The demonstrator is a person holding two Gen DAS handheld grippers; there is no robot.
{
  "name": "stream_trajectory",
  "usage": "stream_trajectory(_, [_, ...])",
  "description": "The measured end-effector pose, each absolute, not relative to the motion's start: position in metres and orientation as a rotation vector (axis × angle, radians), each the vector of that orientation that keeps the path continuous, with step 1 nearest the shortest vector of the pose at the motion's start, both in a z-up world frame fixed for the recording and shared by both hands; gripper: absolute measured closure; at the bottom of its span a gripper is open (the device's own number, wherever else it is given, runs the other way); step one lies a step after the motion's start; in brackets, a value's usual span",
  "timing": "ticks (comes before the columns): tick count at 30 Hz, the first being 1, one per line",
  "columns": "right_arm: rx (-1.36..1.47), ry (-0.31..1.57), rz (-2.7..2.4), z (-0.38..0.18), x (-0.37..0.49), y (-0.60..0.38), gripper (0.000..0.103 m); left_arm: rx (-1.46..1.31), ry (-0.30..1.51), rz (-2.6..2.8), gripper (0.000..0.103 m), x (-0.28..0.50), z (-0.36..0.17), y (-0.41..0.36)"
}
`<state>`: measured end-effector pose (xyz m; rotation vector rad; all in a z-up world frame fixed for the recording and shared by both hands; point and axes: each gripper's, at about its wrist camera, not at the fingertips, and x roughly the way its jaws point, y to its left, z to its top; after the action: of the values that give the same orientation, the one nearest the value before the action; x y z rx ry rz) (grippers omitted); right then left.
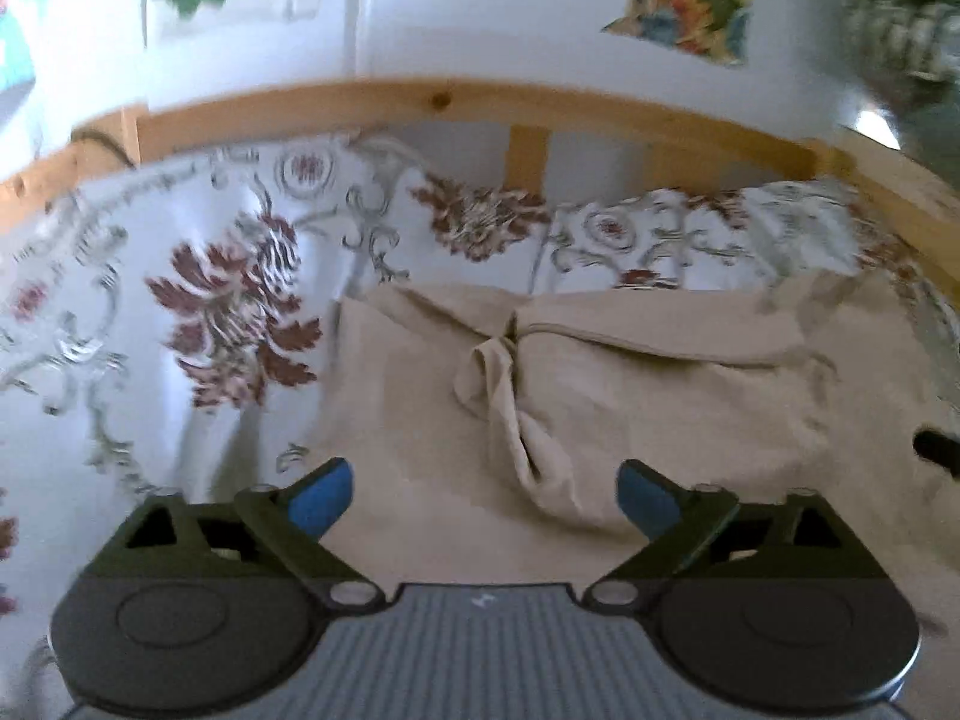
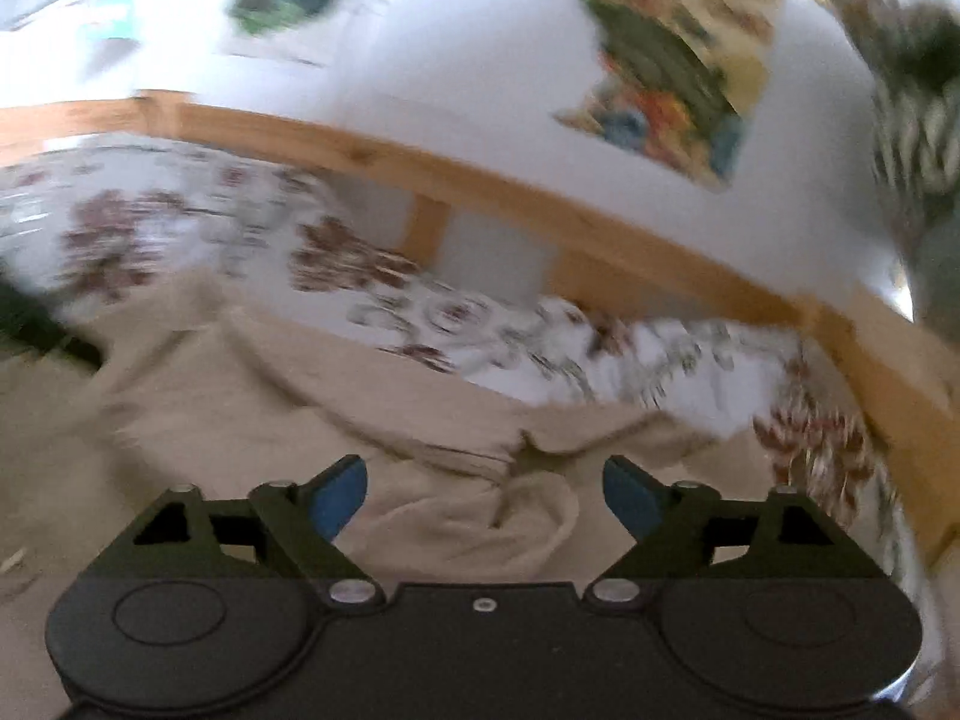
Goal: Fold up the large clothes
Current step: 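Move both tools back over the folded jacket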
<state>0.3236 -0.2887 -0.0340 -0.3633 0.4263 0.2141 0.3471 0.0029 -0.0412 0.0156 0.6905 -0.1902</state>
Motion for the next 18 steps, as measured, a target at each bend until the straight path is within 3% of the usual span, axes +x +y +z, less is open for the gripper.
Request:
stream_trajectory(3, [-0.419,0.440,0.300,-0.021,0.272,-0.286,0.001,0.076,0.656,-0.246,0.000,0.302,-0.020,0.004])
stream_trajectory(9, [-0.606,0.495,0.464,-0.021,0.175,-0.268,0.001,0.163,0.646,-0.390,0.000,0.216,0.001,-0.022])
stream_trajectory(18, [-0.709,0.775,0.613,-0.057,0.137,-0.227,0.001,0.374,0.740,-0.541,0.000,0.145,-0.047,-0.049])
